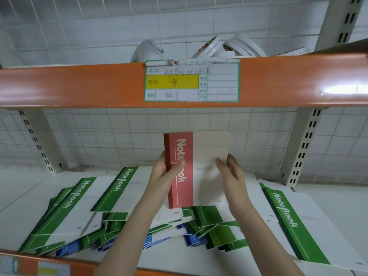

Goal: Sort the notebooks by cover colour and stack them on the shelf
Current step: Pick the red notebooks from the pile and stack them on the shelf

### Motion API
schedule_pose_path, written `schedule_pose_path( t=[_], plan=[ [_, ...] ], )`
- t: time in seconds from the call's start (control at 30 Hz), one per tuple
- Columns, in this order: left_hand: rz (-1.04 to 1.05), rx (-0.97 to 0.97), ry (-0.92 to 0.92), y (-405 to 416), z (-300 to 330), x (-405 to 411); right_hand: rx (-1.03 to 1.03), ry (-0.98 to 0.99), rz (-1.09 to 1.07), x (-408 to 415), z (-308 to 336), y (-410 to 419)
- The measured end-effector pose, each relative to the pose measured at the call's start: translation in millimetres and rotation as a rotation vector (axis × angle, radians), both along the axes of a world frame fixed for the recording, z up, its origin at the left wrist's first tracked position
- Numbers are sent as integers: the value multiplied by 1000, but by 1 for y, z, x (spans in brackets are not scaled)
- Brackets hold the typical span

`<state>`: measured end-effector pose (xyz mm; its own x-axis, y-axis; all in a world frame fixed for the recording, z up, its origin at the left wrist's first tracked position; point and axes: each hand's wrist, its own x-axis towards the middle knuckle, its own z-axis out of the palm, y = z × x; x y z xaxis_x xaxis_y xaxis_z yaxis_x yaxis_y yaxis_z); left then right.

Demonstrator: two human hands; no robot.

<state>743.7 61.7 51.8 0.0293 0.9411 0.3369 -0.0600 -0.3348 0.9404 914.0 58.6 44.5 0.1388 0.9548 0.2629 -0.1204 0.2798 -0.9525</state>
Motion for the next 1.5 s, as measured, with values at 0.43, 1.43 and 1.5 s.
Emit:
schedule_pose_path(
  t=[0.43, 1.43, 1.5],
  plan=[
    [104, -21, 97, -6, -37, 11, 54, -288, -114, -3, -35, -15],
    [-1061, -274, 385, -163, -74, 344, -457, 34, -1217, 241, -75, -326],
    [-1160, -270, 402, -183, -78, 376, -479, 34, -1282, 264, -80, -349]
  ],
)
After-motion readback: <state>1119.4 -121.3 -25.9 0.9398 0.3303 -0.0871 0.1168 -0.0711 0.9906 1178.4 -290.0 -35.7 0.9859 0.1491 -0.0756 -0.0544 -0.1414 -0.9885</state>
